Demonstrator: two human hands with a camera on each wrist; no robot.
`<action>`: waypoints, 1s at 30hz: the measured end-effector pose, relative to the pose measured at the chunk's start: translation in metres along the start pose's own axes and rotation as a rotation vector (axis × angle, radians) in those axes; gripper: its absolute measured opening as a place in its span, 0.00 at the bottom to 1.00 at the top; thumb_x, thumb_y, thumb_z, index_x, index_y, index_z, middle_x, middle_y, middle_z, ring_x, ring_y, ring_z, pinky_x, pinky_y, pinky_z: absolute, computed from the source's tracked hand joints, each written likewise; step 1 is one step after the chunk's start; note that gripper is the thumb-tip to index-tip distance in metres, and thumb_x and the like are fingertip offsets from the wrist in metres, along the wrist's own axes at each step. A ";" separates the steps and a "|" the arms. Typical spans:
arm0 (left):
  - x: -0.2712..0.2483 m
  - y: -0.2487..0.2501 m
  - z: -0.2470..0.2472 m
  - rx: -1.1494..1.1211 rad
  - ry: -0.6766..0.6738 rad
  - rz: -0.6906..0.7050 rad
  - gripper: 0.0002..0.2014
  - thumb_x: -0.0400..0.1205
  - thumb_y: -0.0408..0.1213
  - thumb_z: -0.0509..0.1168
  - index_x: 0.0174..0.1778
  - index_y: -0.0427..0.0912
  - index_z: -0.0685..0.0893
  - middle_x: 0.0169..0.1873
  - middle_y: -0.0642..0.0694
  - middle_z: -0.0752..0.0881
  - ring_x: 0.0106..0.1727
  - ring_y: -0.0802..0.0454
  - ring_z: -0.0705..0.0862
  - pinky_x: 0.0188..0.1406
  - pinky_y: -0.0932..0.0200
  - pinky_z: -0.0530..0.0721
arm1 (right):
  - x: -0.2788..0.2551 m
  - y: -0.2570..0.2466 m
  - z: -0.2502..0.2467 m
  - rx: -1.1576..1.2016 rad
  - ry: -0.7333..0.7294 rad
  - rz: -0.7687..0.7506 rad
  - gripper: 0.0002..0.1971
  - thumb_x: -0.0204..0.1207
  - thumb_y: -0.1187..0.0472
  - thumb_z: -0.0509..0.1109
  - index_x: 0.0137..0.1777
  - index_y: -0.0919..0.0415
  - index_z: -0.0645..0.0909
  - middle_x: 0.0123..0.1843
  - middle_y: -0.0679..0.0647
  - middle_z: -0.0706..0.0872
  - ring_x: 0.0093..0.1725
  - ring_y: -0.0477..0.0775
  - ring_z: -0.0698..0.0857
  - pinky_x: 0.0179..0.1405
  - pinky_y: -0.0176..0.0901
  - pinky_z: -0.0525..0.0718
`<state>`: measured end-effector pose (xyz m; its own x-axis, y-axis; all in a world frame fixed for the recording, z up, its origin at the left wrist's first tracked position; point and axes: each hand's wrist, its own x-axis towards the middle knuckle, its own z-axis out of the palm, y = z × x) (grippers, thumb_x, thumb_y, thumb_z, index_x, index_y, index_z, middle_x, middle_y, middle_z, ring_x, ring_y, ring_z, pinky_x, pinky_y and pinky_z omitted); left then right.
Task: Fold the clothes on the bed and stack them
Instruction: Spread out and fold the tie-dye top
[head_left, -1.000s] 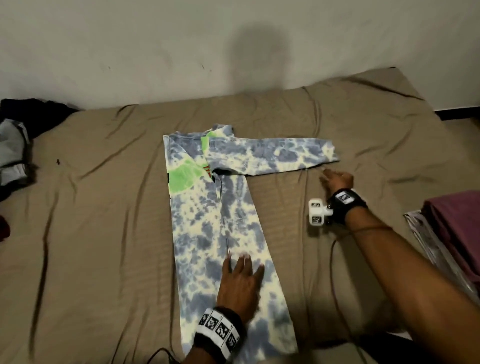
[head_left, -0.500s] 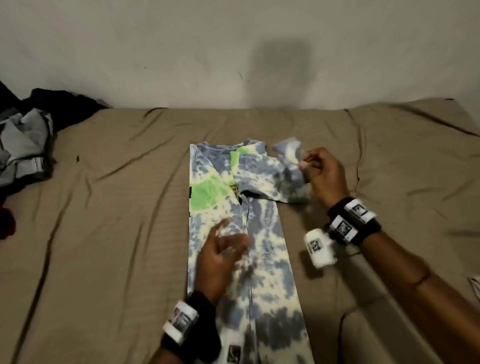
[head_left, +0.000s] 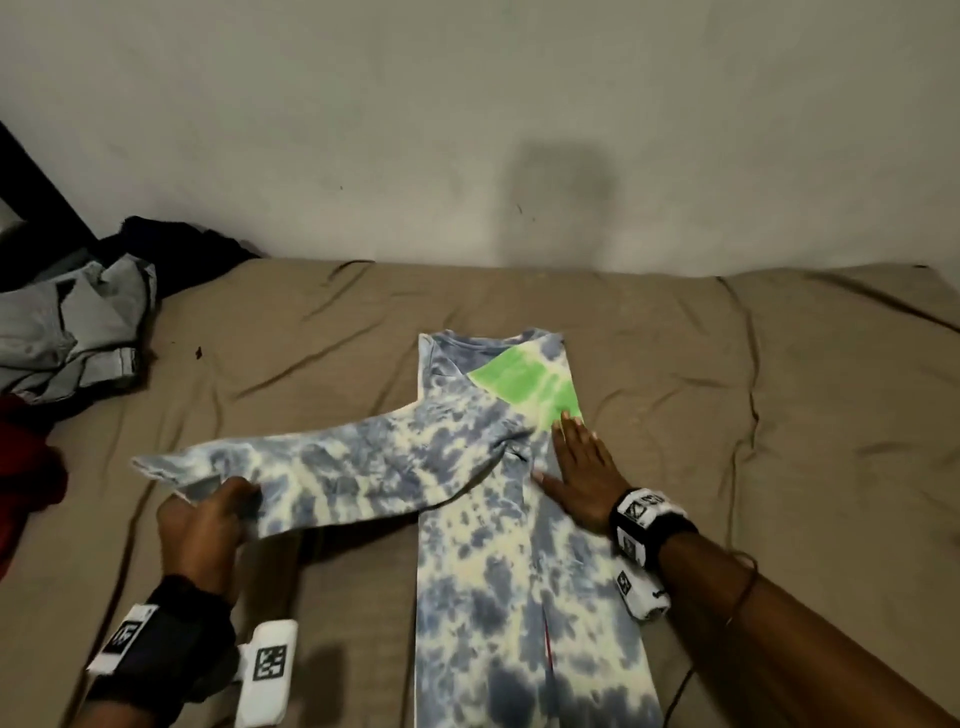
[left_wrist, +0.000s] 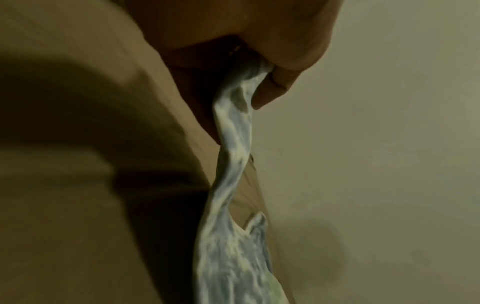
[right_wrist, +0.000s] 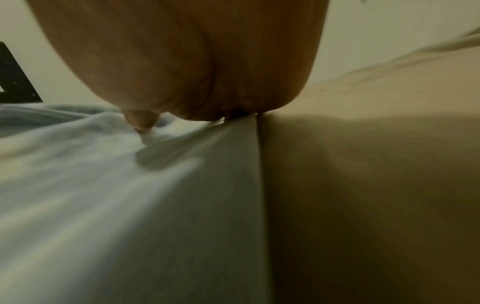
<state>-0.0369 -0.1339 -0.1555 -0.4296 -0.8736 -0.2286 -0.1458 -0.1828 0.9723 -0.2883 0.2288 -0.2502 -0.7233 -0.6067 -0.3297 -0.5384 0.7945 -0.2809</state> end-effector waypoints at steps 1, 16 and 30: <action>0.006 -0.006 -0.005 0.011 0.002 -0.039 0.01 0.77 0.30 0.72 0.42 0.37 0.87 0.28 0.49 0.85 0.31 0.53 0.83 0.30 0.61 0.81 | 0.015 0.002 -0.008 0.011 -0.014 0.029 0.51 0.76 0.22 0.38 0.88 0.56 0.30 0.86 0.52 0.24 0.86 0.52 0.27 0.87 0.52 0.36; 0.050 -0.009 -0.066 -0.475 -0.696 -0.339 0.29 0.90 0.36 0.36 0.84 0.25 0.63 0.83 0.28 0.65 0.86 0.38 0.66 0.86 0.51 0.61 | 0.141 0.014 -0.067 -0.176 -0.087 0.214 0.59 0.75 0.22 0.58 0.88 0.57 0.31 0.90 0.55 0.31 0.90 0.63 0.43 0.85 0.64 0.50; 0.057 -0.012 -0.084 -0.411 -0.264 -0.599 0.21 0.83 0.37 0.68 0.72 0.34 0.82 0.62 0.37 0.89 0.49 0.43 0.93 0.42 0.54 0.93 | 0.153 0.025 -0.055 -0.165 -0.022 0.206 0.64 0.70 0.21 0.62 0.88 0.59 0.29 0.89 0.56 0.29 0.89 0.64 0.38 0.87 0.62 0.46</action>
<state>0.0149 -0.2188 -0.1761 -0.5874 -0.4461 -0.6752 -0.0996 -0.7882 0.6074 -0.4366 0.1574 -0.2587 -0.8161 -0.4309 -0.3850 -0.4455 0.8936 -0.0557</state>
